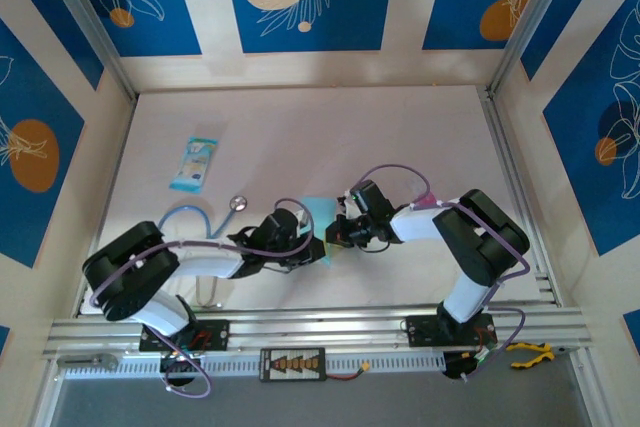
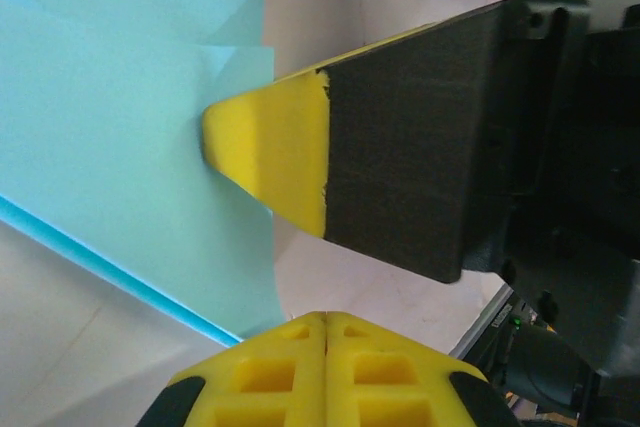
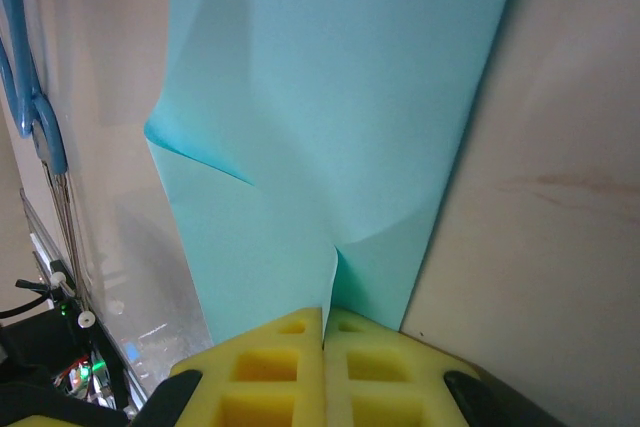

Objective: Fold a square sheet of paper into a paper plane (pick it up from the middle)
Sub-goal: Third fold the triangle at the center of the table.

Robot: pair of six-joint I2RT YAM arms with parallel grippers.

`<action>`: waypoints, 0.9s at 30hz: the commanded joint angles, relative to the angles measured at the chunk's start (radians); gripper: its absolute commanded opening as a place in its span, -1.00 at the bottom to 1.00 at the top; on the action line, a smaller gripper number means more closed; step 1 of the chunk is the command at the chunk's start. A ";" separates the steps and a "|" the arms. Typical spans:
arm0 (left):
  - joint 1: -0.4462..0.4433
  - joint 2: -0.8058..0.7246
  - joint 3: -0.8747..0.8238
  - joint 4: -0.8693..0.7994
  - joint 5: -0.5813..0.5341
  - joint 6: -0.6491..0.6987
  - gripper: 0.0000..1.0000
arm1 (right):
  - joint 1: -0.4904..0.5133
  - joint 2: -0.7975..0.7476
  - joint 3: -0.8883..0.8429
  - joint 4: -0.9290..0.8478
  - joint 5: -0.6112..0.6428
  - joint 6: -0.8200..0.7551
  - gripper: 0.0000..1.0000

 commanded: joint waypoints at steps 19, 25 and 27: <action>-0.051 0.101 -0.041 0.089 -0.067 -0.023 -0.93 | 0.013 0.051 -0.003 -0.065 0.043 -0.005 -0.97; -0.059 0.023 -0.017 0.015 -0.055 0.007 -0.89 | 0.013 0.046 0.002 -0.075 0.048 -0.008 -0.97; -0.059 0.028 -0.014 0.009 -0.044 0.016 -0.89 | 0.013 0.046 0.004 -0.078 0.048 -0.008 -0.97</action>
